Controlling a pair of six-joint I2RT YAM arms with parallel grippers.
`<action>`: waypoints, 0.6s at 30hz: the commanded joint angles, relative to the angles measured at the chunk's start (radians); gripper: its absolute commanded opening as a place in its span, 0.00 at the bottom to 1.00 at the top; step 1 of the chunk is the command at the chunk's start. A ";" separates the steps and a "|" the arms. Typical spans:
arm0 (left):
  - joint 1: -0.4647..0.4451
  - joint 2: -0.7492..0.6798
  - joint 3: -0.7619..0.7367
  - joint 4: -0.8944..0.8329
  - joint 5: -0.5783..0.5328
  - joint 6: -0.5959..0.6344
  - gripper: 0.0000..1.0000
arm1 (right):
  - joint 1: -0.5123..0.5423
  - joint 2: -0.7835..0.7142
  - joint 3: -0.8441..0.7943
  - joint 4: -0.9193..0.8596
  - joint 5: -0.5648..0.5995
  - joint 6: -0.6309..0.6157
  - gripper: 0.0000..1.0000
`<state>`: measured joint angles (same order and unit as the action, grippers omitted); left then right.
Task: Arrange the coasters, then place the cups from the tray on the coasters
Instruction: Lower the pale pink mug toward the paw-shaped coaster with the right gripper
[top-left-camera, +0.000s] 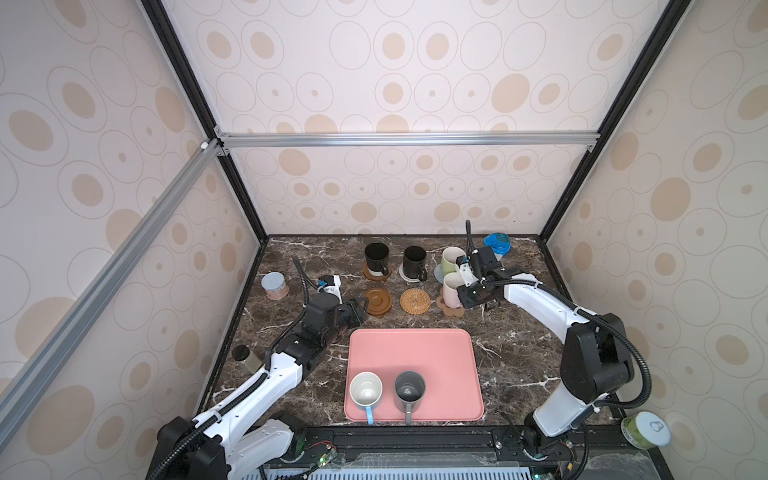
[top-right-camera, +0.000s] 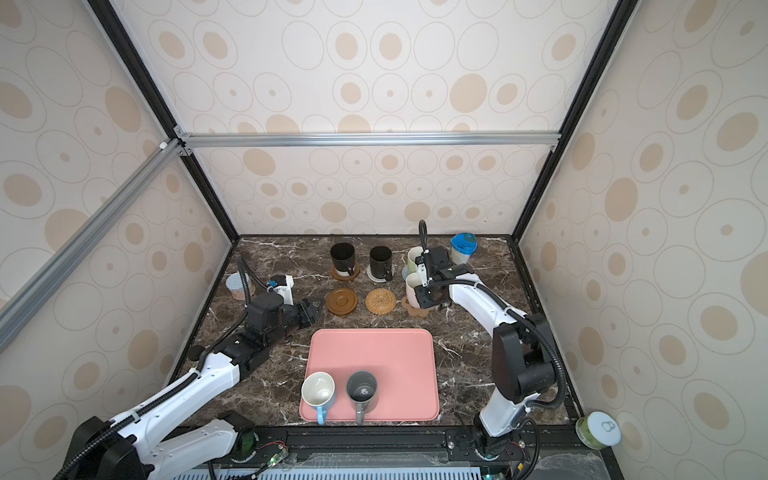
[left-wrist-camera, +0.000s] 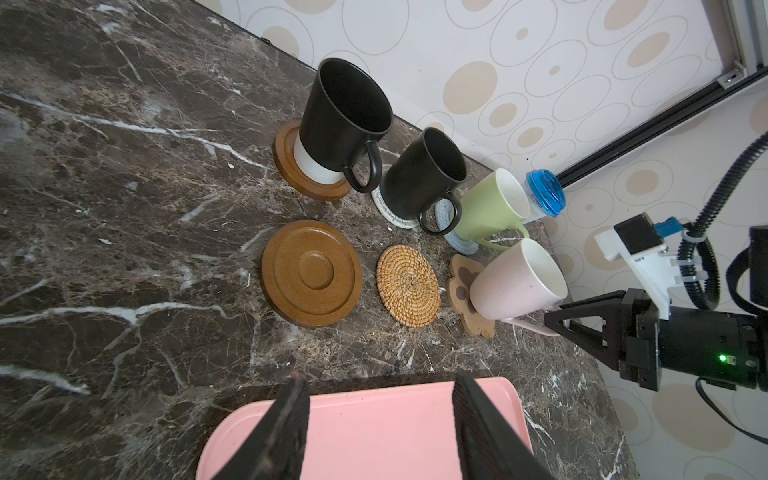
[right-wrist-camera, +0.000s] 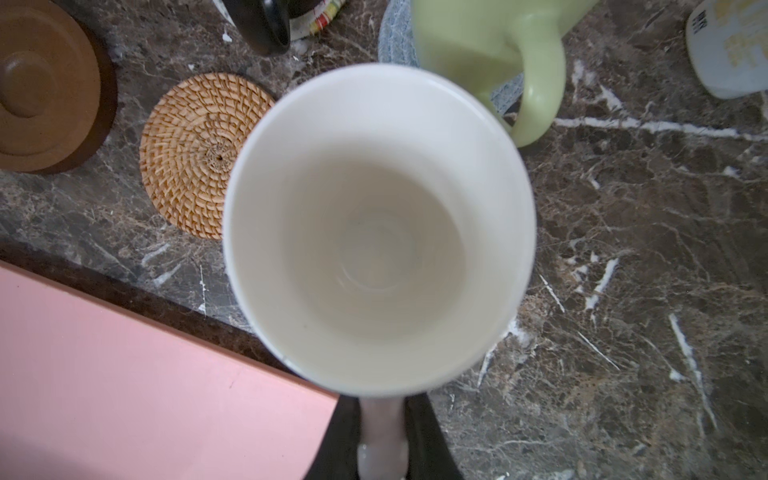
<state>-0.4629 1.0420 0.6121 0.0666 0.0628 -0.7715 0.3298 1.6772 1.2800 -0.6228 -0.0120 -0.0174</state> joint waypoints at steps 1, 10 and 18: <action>-0.003 -0.014 0.009 -0.005 0.003 -0.020 0.56 | -0.004 0.007 0.042 0.045 -0.005 -0.020 0.07; -0.002 -0.025 0.006 -0.011 -0.001 -0.020 0.56 | -0.008 0.033 0.047 0.060 -0.008 -0.013 0.07; -0.003 -0.034 -0.001 -0.013 -0.007 -0.023 0.56 | -0.018 0.039 0.046 0.065 -0.004 -0.014 0.07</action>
<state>-0.4629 1.0252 0.6117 0.0658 0.0624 -0.7719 0.3229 1.7172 1.2919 -0.5972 -0.0120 -0.0177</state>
